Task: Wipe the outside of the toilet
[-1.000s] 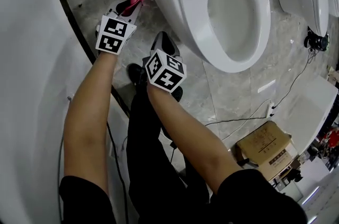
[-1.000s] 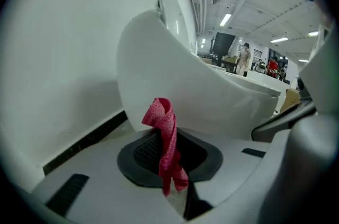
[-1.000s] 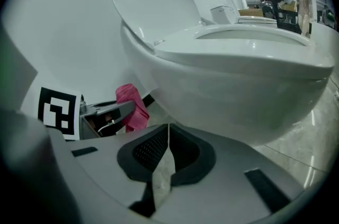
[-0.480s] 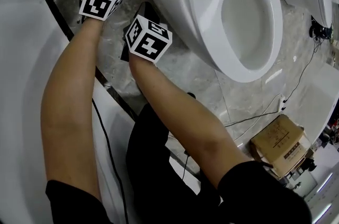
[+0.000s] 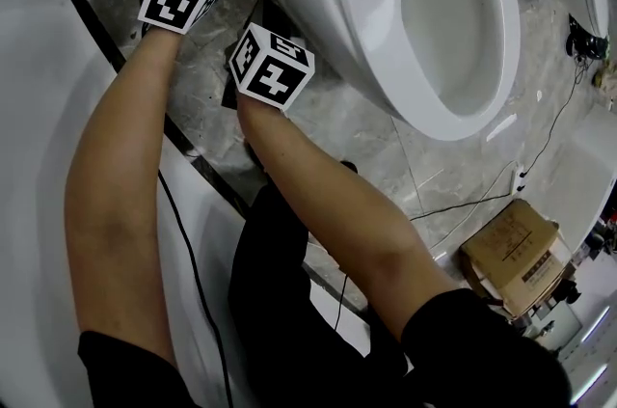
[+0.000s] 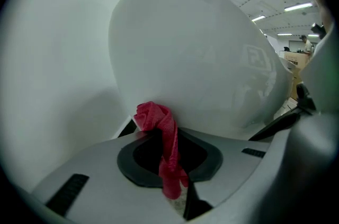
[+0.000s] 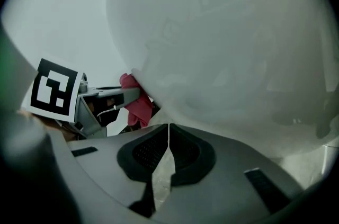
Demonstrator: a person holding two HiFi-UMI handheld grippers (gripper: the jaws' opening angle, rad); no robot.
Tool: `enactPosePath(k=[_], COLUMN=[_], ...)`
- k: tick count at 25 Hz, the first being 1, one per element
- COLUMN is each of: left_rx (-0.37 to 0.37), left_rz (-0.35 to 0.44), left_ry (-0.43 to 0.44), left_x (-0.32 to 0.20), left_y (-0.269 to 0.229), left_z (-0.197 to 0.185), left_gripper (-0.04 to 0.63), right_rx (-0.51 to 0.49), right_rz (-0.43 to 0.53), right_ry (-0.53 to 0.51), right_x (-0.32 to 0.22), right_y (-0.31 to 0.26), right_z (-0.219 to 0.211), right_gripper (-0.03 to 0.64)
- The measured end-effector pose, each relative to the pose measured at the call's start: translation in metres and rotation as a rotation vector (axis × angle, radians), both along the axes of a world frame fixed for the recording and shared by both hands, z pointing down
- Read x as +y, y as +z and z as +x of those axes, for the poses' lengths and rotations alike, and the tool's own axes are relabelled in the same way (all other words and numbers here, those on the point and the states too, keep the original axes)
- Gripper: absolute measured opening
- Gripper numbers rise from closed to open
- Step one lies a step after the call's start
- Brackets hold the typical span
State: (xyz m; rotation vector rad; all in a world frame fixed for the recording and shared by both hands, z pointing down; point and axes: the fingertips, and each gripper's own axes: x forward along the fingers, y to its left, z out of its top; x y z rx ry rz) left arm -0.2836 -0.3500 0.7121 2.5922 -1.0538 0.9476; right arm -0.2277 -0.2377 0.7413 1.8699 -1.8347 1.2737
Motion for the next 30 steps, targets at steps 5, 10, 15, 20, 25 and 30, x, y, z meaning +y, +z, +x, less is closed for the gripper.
enactPosePath(k=[5, 10, 15, 20, 25, 30], left_rx=[-0.002, -0.001, 0.027, 0.039, 0.066, 0.093], left_rz=[-0.030, -0.065, -0.095, -0.115, -0.150, -0.179], left_ry=[0.000, 0.008, -0.005, -0.017, -0.059, -0.101], left_x=[0.021, 0.063, 0.104, 0.145, 0.180, 0.206], left_y=[0.007, 0.015, 0.023, 0.032, 0.039, 0.039], left_z=[0.012, 0.036, 0.068, 0.099, 0.126, 0.152], left_gripper=[0.063, 0.063, 0.063, 0.063, 0.063, 0.063], right_rx=[0.010, 0.003, 0.008, 0.042, 0.080, 0.107], right_rz=[-0.039, -0.071, -0.103, -0.128, -0.146, -0.145], right_ry=[0.028, 0.048, 0.057, 0.086, 0.117, 0.099], right_x=[0.028, 0.069, 0.115, 0.155, 0.184, 0.203], right_y=[0.003, 0.003, 0.006, 0.011, 0.009, 0.002], right_z=[0.032, 0.062, 0.094, 0.142, 0.192, 0.223], right_gripper=[0.035, 0.035, 0.037, 0.035, 0.037, 0.037])
